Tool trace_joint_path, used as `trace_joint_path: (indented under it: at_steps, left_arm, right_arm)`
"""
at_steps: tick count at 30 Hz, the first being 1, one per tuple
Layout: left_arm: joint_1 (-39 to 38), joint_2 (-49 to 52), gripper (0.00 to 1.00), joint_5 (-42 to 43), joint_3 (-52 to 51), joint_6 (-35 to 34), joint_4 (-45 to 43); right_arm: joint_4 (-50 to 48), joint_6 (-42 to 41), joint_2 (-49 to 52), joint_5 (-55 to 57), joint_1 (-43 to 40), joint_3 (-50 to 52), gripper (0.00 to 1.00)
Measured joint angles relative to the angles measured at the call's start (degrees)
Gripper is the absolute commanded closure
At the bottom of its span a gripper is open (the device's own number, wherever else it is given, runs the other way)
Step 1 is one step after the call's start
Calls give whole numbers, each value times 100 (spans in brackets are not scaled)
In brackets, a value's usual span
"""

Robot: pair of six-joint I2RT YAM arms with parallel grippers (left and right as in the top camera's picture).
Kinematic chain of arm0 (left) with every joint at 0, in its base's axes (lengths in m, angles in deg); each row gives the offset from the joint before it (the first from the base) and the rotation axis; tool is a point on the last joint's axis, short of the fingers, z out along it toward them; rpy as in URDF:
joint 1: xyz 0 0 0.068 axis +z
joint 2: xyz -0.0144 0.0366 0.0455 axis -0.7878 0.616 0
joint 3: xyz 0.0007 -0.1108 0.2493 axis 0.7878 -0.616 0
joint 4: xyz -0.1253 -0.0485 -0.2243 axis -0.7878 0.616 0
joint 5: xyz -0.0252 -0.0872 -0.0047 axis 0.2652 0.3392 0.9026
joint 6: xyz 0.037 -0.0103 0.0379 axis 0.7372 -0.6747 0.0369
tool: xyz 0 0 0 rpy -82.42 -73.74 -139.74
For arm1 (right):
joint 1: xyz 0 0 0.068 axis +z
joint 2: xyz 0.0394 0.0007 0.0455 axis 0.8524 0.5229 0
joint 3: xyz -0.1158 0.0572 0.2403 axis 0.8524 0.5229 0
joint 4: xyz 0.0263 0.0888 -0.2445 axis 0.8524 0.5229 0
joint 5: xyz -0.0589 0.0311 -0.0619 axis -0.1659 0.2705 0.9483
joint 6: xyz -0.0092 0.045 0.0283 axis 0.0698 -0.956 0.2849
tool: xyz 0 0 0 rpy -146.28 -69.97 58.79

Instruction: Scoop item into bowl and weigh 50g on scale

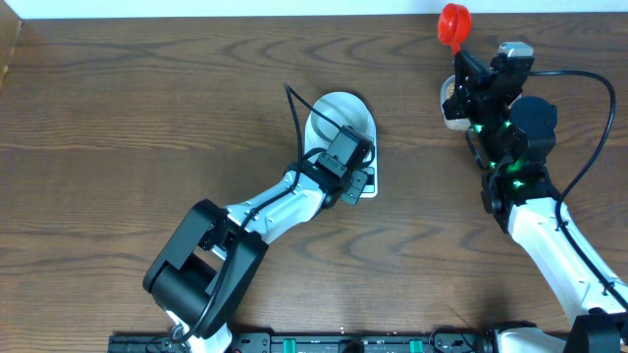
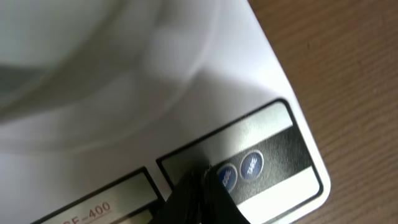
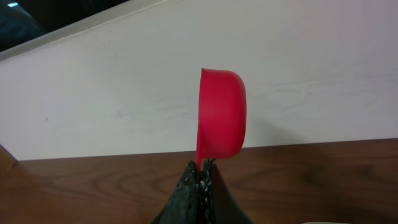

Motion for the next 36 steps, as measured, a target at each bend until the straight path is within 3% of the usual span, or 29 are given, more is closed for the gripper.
trace_joint_path:
  at_steps: [22, 36]
  left_arm:
    - [-50, -643, 93, -20, 103, -13, 525]
    - [-50, -227, 93, -17, 103, -13, 317]
  right_arm:
    - [-68, 0, 0, 0, 0, 0, 99]
    - [-68, 0, 0, 0, 0, 0, 99]
